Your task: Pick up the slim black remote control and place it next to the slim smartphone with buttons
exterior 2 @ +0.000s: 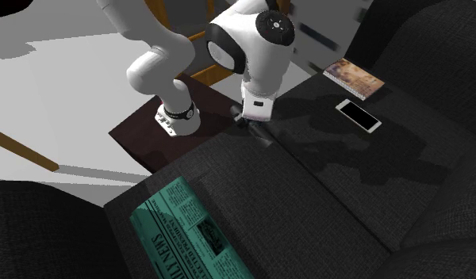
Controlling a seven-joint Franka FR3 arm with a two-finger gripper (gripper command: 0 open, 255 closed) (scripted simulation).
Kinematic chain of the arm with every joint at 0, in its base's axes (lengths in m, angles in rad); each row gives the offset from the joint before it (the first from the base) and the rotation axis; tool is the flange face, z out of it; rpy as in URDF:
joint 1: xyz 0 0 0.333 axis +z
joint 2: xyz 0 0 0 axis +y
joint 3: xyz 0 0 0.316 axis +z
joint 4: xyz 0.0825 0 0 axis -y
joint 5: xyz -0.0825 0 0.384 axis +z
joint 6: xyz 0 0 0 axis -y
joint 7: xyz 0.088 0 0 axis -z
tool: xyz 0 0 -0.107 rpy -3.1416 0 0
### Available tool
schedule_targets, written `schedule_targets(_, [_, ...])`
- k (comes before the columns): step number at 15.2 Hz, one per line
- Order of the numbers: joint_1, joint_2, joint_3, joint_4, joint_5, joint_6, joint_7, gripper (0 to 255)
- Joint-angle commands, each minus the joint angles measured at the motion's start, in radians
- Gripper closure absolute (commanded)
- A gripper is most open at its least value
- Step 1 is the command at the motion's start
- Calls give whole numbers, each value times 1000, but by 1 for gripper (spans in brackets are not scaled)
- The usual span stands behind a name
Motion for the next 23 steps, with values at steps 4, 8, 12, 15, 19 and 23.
schedule_targets(4, [67, 44, 91, 40, 67, 16, 116, 255])
schedule_targets(8, [114, 106, 161, 97, 110, 32, 208, 255])
schedule_targets(12, [154, 182, 228, 172, 136, 48, 301, 255])
schedule_targets(15, [179, 248, 275, 239, 145, 58, 371, 255])
schedule_targets(19, [209, 346, 333, 343, 138, 66, 468, 255])
schedule_targets(23, [240, 456, 384, 464, 112, 67, 568, 255])
